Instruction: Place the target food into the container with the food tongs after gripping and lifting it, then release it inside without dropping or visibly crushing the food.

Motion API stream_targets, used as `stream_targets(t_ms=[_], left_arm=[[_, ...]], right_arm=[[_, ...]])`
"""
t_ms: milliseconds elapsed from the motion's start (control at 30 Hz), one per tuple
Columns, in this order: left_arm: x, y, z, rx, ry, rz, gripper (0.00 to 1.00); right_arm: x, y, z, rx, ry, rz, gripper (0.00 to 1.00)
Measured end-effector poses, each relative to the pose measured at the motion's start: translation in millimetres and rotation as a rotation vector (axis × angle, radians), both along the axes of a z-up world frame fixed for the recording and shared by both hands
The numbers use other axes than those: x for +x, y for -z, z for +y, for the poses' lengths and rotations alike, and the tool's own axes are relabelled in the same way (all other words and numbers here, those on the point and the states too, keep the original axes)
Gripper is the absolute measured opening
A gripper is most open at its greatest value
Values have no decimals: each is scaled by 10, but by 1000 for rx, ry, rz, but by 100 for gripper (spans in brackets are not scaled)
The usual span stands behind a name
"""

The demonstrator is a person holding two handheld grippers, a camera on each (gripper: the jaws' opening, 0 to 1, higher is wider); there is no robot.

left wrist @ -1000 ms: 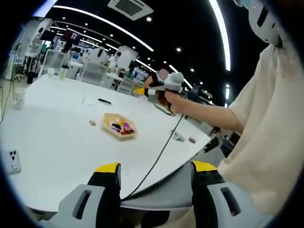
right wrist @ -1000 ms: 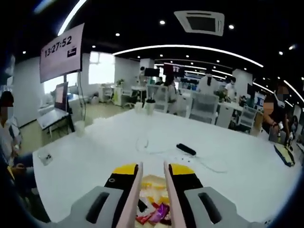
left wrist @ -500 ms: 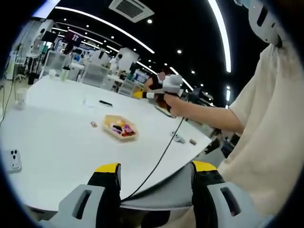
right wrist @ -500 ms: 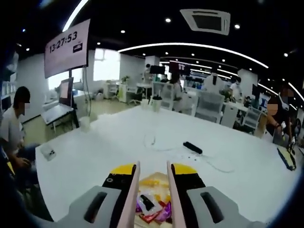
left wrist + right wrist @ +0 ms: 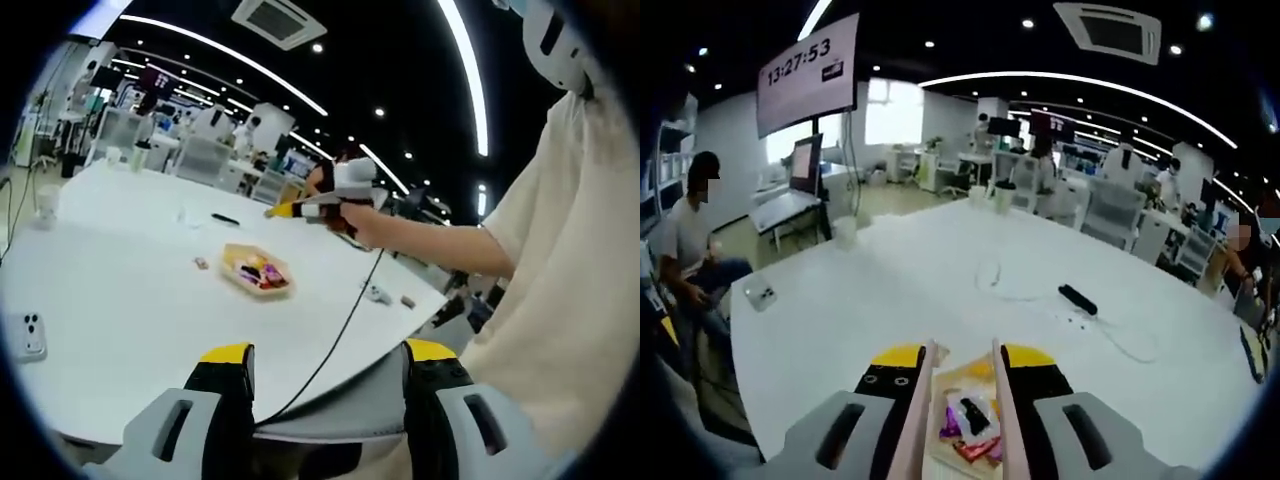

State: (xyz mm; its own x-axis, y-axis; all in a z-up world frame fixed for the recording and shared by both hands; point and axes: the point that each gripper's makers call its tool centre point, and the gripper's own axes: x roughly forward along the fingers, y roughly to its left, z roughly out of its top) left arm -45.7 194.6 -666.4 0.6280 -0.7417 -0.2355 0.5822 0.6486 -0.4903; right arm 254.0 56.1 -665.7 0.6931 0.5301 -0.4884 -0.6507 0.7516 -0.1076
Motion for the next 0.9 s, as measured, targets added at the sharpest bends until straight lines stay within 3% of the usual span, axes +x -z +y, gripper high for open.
stream_targets(t_ms=[900], left_arm=[[4,141,237,-24,-87,41,59]], right_arm=[[175,502,531,-131,-168,85,30]])
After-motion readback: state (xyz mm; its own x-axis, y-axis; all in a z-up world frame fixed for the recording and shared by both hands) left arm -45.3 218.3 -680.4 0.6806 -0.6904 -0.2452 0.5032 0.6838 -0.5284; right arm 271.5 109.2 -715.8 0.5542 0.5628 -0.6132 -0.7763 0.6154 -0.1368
